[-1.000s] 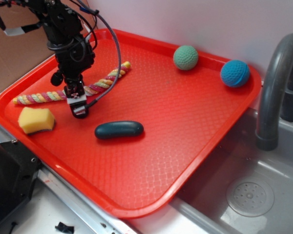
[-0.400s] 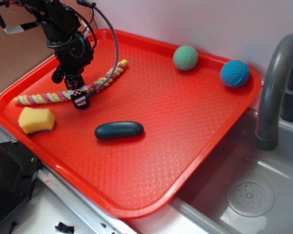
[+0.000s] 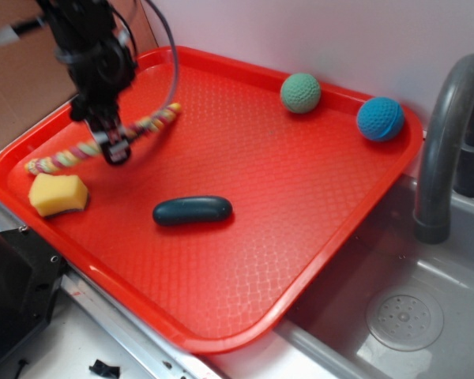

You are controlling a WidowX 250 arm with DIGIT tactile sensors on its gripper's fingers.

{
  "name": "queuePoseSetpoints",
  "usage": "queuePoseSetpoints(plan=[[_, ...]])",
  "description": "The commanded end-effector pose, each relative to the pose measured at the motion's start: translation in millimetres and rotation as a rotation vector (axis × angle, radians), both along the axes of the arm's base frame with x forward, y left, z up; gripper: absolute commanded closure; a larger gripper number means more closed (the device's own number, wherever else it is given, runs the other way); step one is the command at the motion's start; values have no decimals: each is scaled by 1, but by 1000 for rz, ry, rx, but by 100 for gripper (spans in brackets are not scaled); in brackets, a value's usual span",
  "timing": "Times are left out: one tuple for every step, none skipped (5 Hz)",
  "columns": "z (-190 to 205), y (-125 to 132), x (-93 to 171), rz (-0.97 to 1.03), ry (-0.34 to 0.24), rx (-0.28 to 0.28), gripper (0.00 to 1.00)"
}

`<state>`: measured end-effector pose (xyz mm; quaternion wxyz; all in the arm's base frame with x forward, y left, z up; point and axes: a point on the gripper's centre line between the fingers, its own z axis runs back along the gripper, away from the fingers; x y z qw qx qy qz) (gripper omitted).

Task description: Grab the multicolored rope.

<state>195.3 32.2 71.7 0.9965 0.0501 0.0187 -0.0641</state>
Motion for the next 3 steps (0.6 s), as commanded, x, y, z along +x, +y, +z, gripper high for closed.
queuePoseSetpoints(plan=[[105, -4, 3, 380, -112, -46, 100], [140, -7, -3, 524, -146, -29, 100], [154, -10, -13, 681, -179, -123, 100]])
